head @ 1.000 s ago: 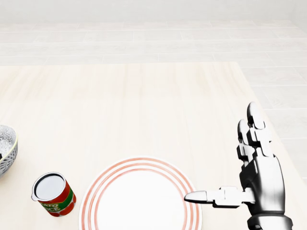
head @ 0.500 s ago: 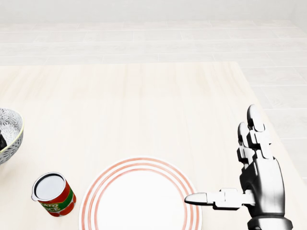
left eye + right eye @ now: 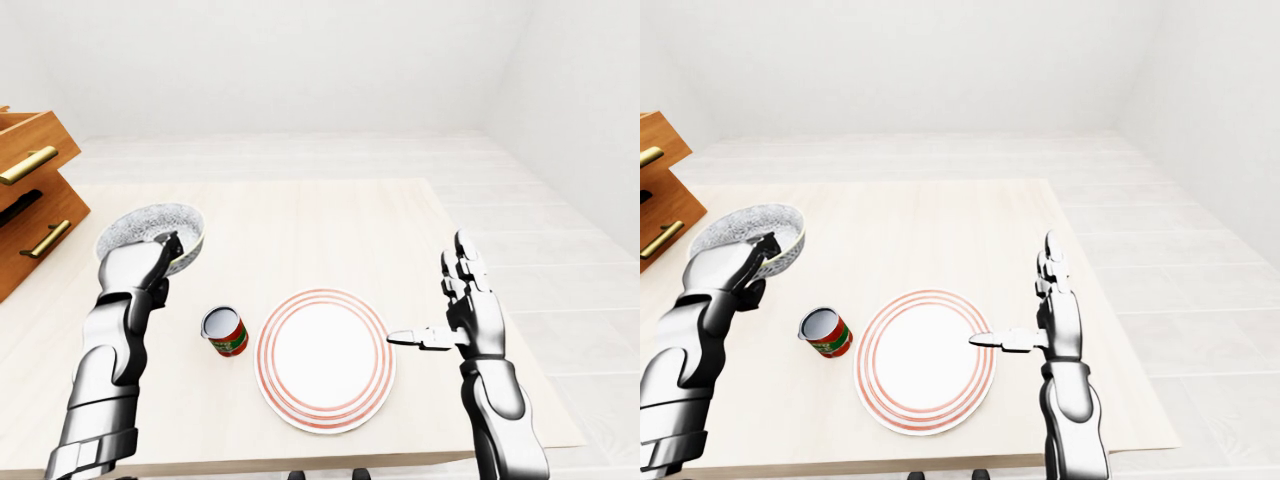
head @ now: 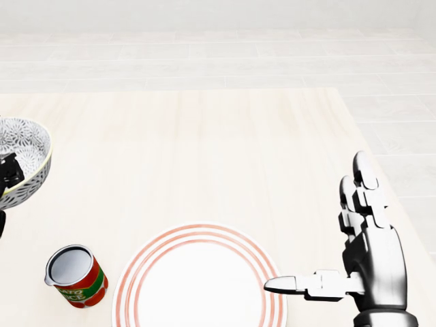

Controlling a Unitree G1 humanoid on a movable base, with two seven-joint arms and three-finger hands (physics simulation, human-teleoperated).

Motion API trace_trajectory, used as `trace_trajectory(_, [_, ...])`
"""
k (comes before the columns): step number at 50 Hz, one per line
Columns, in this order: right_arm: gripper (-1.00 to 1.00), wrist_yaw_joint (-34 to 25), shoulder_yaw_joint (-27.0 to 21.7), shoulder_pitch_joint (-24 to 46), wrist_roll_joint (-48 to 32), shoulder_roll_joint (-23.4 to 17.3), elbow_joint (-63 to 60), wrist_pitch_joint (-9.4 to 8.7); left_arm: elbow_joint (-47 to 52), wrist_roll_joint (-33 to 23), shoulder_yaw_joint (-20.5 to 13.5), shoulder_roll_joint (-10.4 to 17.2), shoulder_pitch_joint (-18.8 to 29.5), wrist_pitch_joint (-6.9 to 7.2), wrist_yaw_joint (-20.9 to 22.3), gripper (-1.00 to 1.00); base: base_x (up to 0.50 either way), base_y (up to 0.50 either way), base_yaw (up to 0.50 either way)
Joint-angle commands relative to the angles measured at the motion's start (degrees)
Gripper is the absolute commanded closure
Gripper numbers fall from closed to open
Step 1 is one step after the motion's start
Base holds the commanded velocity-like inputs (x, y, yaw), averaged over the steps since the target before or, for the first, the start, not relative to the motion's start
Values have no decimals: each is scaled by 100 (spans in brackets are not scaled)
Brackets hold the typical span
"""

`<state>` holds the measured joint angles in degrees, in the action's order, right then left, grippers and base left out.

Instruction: Put the bowl on the plate.

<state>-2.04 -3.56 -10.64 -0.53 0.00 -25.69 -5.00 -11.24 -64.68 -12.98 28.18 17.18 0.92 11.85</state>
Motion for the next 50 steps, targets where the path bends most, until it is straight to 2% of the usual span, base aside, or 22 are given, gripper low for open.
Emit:
trace_trajectory(1, [-100,-23,-49,-12,36,2,-24,0,900,-212,-160,-225,-98,-43,390,100,0,0,0])
trace_trajectory(12, [-100,-33,-56,-24,21,9,-46,0,1512,-265,-144,-451,-190,-88,705,100,0,0,0])
trace_trajectory(25, [-100,-22,-28,-66,-1,22,-50,0,2458,-364,-47,-854,-368,-93,1105,100,0,0,0])
trace_trajectory(29, [-100,-27,-30,-93,9,23,-69,0,2669,-437,5,-939,-416,-135,1168,100,0,0,0])
trace_trajectory(30, [-100,-26,-37,-101,17,26,-72,0,2709,-517,48,-912,-437,-202,1164,100,0,0,0])
trace_trajectory(32, [-100,-31,-31,-110,14,25,-69,0,2831,-445,71,-1068,-479,-165,1237,100,0,0,0])
trace_trajectory(33, [-100,-33,-32,-113,16,25,-65,0,2883,-594,110,-1015,-501,-226,1200,100,0,0,0])
trace_trajectory(35, [-100,-35,-35,-119,22,28,-81,0,3020,-462,113,-1158,-538,-208,1308,100,0,0,0])
trace_trajectory(38, [-100,-34,-30,-120,8,22,-91,0,3133,-600,185,-1187,-575,-226,1330,100,0,0,0])
trace_trajectory(43, [-100,-44,-45,-141,19,22,-95,0,3324,-695,350,-1377,-725,-319,1369,100,0,0,0])
trace_trajectory(45, [-100,-50,-46,-155,25,25,-109,0,3384,-715,407,-1478,-760,-311,1387,100,0,0,0])
trace_trajectory(47, [-100,-54,-51,-164,28,27,-110,0,3415,-731,471,-1542,-799,-373,1385,100,0,0,0])
trace_trajectory(50, [-100,-61,-59,-166,29,25,-80,0,3458,-818,538,-1612,-815,-385,1386,100,0,0,0])
